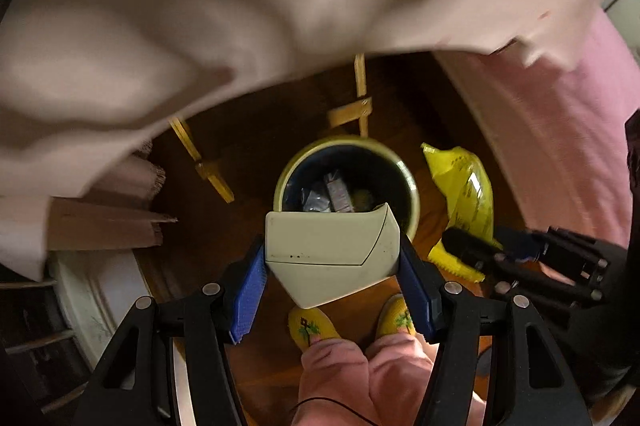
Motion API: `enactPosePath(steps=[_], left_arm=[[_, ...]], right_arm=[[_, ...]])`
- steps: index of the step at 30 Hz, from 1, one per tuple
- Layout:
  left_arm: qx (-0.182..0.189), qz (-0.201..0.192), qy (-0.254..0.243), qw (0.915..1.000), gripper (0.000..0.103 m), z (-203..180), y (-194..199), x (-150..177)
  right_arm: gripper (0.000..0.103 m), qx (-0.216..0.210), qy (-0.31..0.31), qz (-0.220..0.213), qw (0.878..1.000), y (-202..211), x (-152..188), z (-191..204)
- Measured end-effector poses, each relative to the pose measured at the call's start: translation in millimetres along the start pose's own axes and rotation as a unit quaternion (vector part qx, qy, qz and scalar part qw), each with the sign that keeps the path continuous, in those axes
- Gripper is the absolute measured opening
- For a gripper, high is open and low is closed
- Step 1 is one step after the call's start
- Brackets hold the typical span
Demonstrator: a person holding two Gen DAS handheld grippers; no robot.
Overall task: Collect trash
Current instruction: 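Carry the yellow bag and beige box over the bin and release both, then raise both tools back toward the remaining trash on the table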
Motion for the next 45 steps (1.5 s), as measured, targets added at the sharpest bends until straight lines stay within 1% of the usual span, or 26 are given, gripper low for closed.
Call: enactPosePath(steps=[5, 9, 10, 12, 13, 14, 16, 18, 20, 21, 22, 26, 31, 37, 40, 42, 45], left_arm=[[-0.013, 0.011, 0.017, 0.9997, 0.061, -6, -67, 4], [-0.014, 0.02, 0.026, 0.9994, 0.062, -7, -111, 6], [-0.013, 0.02, 0.027, 0.9994, 0.062, -8, -119, 7], [-0.009, 0.019, 0.03, 0.9993, 0.062, -10, -135, 6], [-0.007, 0.019, 0.031, 0.9993, 0.062, -12, -141, 6], [-0.006, 0.02, 0.033, 0.9992, 0.062, -12, -146, 5], [0.001, 0.028, 0.036, 0.999, 0.063, -11, -154, 7], [0.005, 0.03, 0.043, 0.9986, 0.064, -10, -156, 5], [0.004, 0.025, 0.043, 0.9988, 0.071, -6, -153, 3], [0.004, 0.023, 0.043, 0.9988, 0.078, -5, -152, 1], [0.005, 0.021, 0.044, 0.9988, 0.08, -4, -148, -1], [0.0, 0.008, 0.041, 0.9991, 0.08, -1, -132, -8], [0.0, 0.003, 0.043, 0.9991, 0.08, 6, -97, -9], [0.0, -0.016, 0.05, 0.9986, 0.08, 13, -23, -11], [-0.005, -0.022, 0.045, 0.9987, 0.08, 16, 20, -13], [-0.007, -0.03, 0.043, 0.9986, 0.08, 18, 56, -16], [-0.006, -0.041, 0.048, 0.998, 0.08, 23, 101, -21]], right_arm=[[0.021, 0.006, 0.001, 0.027, 1.0, -74, 8, -33], [0.024, 0.018, -0.009, 0.036, 0.999, -113, 9, -58], [0.026, 0.018, -0.012, 0.035, 0.999, -120, 12, -64], [0.036, 0.018, -0.013, 0.032, 0.999, -133, 10, -72], [0.05, 0.02, -0.011, 0.031, 0.999, -137, 8, -75], [0.055, 0.019, -0.009, 0.029, 0.999, -141, 6, -78], [0.056, 0.017, -0.007, 0.029, 0.999, -144, 1, -80], [0.063, 0.024, -0.008, 0.03, 0.999, -145, -3, -83], [0.065, 0.031, -0.008, 0.026, 0.999, -141, -8, -82], [0.065, 0.032, -0.011, 0.024, 0.999, -138, -11, -82], [0.065, 0.031, -0.015, 0.023, 0.999, -136, -12, -82], [0.065, 0.016, -0.038, 0.023, 0.999, -122, -20, -79], [0.065, 0.017, -0.057, 0.031, 0.998, -97, -24, -66], [0.065, 0.01, -0.05, 0.011, 0.999, -32, -29, -33], [0.065, 0.016, -0.038, -0.001, 0.999, 9, -33, -14], [0.065, 0.021, -0.028, -0.006, 0.999, 39, -37, 0], [0.065, 0.014, -0.016, -0.004, 1.0, 81, -42, 19]])
Point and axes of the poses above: each gripper's, at about its wrist camera, not at the fingertips, and y roughly against the way its jaws point, z to its left, x to its underside, the point moved 3 cm from there along -y, roughly the way its jaws point, and after that the axes turned 9 degrees about -x, right-handed, at the moved point
